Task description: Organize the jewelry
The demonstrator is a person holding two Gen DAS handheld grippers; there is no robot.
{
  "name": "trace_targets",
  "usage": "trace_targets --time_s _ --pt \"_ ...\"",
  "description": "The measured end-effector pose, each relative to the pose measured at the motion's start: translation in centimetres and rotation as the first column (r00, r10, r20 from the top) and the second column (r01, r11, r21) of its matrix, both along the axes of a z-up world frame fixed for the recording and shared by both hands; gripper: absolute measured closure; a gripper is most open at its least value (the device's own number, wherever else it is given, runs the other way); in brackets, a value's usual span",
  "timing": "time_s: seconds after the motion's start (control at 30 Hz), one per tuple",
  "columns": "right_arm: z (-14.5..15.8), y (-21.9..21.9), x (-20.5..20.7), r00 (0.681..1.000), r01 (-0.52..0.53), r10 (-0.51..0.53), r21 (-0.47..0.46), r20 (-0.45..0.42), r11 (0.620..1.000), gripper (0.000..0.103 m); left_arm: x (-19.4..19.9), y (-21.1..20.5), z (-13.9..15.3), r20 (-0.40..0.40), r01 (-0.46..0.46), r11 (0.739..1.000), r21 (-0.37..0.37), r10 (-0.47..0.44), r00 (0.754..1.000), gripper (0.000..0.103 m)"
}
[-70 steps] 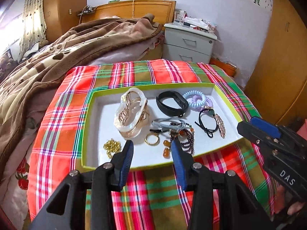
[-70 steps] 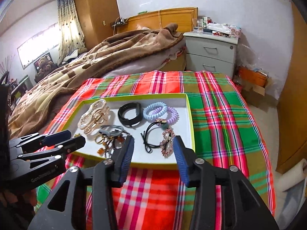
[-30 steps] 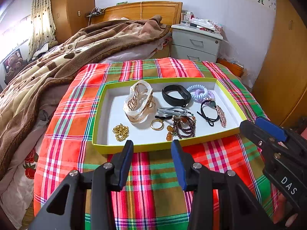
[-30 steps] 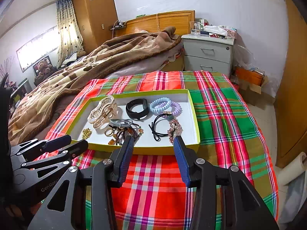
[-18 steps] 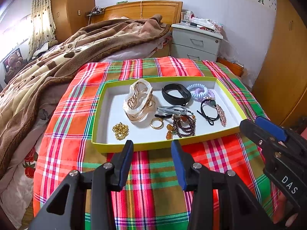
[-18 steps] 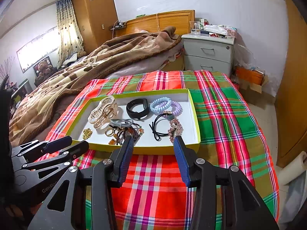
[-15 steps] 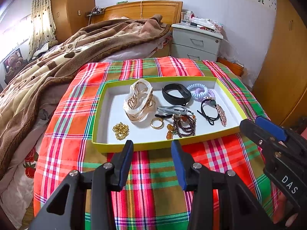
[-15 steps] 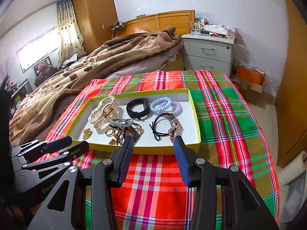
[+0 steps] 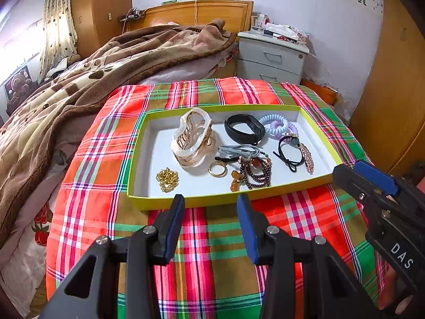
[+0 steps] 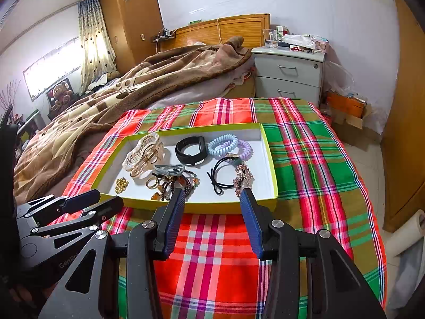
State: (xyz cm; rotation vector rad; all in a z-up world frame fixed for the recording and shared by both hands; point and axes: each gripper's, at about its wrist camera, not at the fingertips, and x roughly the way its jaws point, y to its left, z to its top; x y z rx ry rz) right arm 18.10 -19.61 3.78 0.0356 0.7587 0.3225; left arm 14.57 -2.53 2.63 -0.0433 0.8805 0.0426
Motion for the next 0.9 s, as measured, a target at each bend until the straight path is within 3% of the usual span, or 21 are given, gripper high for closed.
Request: trace_targets --time_s 0.9 --pt "-0.06 -0.04 -0.04 1.0 0.0 0.0 0.001 0.0 1.0 0.059 -0.09 0.15 -0.06 -0.003 0.001 1.0 0.004 -0.001 1.0 0.06"
